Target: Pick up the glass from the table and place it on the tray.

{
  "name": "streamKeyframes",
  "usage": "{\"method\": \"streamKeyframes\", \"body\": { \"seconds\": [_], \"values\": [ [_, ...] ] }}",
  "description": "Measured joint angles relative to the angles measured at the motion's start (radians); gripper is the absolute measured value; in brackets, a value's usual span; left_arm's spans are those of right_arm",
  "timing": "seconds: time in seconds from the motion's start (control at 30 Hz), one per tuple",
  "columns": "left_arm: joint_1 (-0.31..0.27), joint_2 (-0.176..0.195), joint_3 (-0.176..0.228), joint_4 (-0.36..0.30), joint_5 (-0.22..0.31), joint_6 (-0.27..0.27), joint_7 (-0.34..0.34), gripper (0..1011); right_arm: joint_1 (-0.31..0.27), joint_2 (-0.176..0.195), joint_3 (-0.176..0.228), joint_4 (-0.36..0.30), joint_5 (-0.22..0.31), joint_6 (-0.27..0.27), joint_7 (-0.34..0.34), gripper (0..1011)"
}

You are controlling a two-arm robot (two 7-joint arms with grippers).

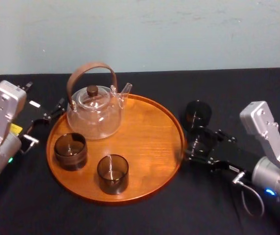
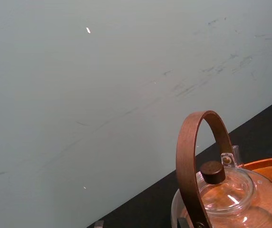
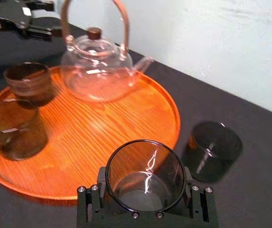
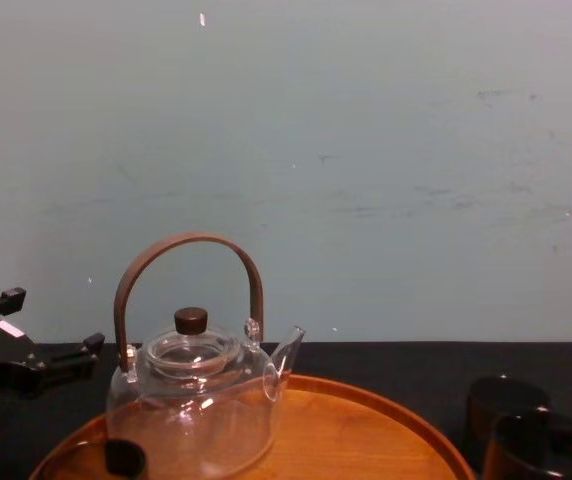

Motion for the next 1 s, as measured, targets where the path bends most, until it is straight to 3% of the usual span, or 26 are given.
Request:
{"method": "streamKeyframes", "body": {
  "seconds": [0.43, 1.0],
  "values": [
    [0.000, 0.000, 0.000, 0.000, 0.000, 0.000, 0.000, 1001, 0.083, -0.051, -0.098, 0.005, -0.079, 0.029, 0.001, 906],
    [0.000, 0.000, 0.000, 0.000, 0.000, 0.000, 0.000, 1001, 0.156, -0.117, -0.167, 0.056, -0.125, 0.047, 0.022, 907]
  ]
}}
